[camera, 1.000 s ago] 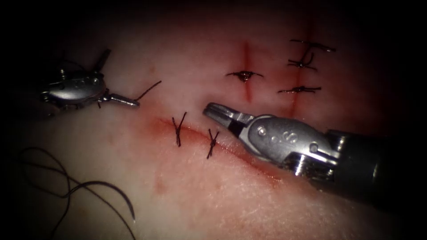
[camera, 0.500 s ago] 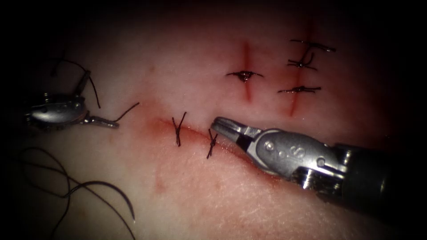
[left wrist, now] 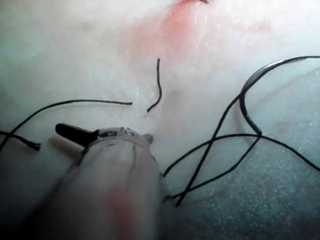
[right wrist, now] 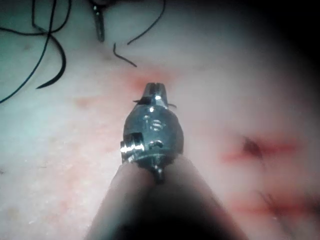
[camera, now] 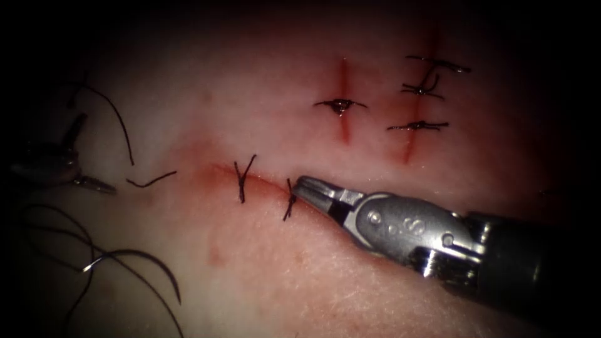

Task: Wound Closure
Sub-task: Set the cut suture end down with the left end-effector, then grab the needle near the tip with the left needle driver.

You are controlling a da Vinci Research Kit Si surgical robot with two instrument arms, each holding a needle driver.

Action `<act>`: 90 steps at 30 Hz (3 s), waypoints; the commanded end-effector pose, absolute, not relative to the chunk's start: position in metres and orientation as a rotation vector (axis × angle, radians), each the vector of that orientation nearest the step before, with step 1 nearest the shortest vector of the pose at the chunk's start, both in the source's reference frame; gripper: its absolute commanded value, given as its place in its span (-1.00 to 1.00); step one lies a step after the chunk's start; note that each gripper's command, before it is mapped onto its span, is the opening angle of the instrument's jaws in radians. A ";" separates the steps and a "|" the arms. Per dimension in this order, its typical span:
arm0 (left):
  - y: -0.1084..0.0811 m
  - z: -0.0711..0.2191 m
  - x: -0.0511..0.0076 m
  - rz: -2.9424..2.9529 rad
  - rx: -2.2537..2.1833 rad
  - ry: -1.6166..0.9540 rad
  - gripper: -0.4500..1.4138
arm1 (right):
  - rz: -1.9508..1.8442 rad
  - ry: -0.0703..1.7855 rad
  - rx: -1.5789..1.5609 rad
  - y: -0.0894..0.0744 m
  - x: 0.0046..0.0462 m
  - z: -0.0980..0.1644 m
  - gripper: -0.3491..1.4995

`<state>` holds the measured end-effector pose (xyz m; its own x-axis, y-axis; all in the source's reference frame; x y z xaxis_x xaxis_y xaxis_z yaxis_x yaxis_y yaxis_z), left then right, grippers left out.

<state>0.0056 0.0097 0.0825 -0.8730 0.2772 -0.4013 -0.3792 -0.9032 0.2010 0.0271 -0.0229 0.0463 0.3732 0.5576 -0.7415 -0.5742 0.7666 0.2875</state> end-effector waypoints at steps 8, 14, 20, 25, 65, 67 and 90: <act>0.009 0.082 0.0072 2.723 -0.576 0.353 0.68 | 0.717 0.939 -0.015 -0.023 0.0282 0.047 -1.00; 0.007 0.079 0.0013 2.617 -0.910 0.220 0.37 | 0.712 0.942 -0.013 -0.023 0.0280 0.046 -1.00; 0.008 0.073 -0.0059 2.499 -1.014 0.057 0.26 | 0.708 0.929 -0.021 -0.024 0.0274 0.047 -1.00; 0.008 0.068 -0.0099 2.545 -1.024 0.055 0.23 | 0.703 0.929 -0.023 -0.024 0.0269 0.047 -1.00; -0.008 0.064 -0.0196 2.201 -0.852 0.311 0.12 | 0.696 0.906 -0.057 -0.026 0.0281 0.049 -1.00; -0.008 0.064 -0.0202 2.105 -0.865 0.322 0.16 | 0.696 0.905 -0.059 -0.026 0.0283 0.049 -1.00; -0.010 0.067 -0.0195 1.693 -0.674 0.406 0.19 | 0.686 0.889 -0.075 -0.028 0.0301 0.049 -1.00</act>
<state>-0.0191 -0.0098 0.0669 -0.1155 0.7654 -0.6331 -0.9691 -0.2266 -0.0971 0.0292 -0.0280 0.0492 0.4357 0.5219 -0.7333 -0.5808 0.7854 0.2139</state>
